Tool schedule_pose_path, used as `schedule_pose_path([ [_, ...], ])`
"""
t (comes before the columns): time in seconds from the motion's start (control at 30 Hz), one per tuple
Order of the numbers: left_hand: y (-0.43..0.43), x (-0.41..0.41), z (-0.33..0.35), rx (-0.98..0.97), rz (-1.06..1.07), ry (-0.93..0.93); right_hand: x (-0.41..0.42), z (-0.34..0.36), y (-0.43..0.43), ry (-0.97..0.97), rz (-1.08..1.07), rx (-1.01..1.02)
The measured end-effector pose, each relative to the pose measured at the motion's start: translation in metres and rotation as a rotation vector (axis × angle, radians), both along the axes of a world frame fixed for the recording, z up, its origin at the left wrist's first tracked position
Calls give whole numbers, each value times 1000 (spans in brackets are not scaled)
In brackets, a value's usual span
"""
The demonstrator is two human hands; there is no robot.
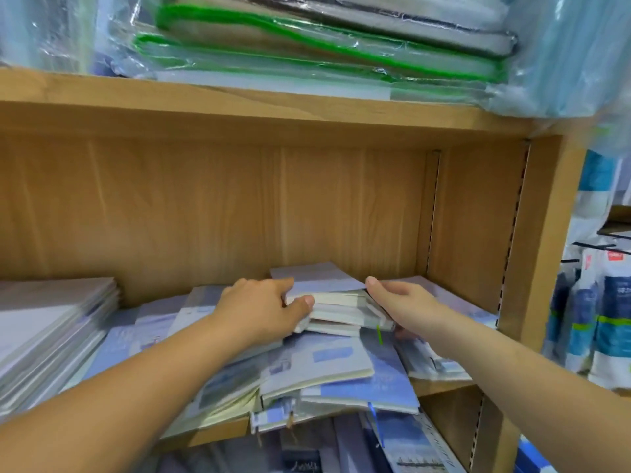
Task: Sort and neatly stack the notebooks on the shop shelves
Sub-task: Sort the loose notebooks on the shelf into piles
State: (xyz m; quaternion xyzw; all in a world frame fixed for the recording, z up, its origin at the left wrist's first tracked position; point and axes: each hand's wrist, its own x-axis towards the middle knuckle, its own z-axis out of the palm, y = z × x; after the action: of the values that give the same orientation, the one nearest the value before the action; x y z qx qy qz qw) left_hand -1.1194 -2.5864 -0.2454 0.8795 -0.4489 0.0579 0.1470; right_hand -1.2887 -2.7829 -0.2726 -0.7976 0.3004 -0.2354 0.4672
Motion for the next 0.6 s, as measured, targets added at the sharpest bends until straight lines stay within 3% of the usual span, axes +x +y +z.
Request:
schedule_pose_path([
  [0.13, -7, 14, -15, -176, -65, 188, 21, 4, -7, -35, -78, -23],
  [0.27, -9, 15, -14, -394, -123, 404, 28, 5, -9, -4, -81, 213],
  [0.37, -12, 3, -15, -469, -190, 528, 31, 12, -6, -16, -104, 110],
  [0.5, -16, -7, -14, -384, -209, 382, 27, 15, -3, -206, -92, 184],
  [0.6, -14, -5, -17, -417, -236, 452, 23, 16, 4, -319, -80, 287],
])
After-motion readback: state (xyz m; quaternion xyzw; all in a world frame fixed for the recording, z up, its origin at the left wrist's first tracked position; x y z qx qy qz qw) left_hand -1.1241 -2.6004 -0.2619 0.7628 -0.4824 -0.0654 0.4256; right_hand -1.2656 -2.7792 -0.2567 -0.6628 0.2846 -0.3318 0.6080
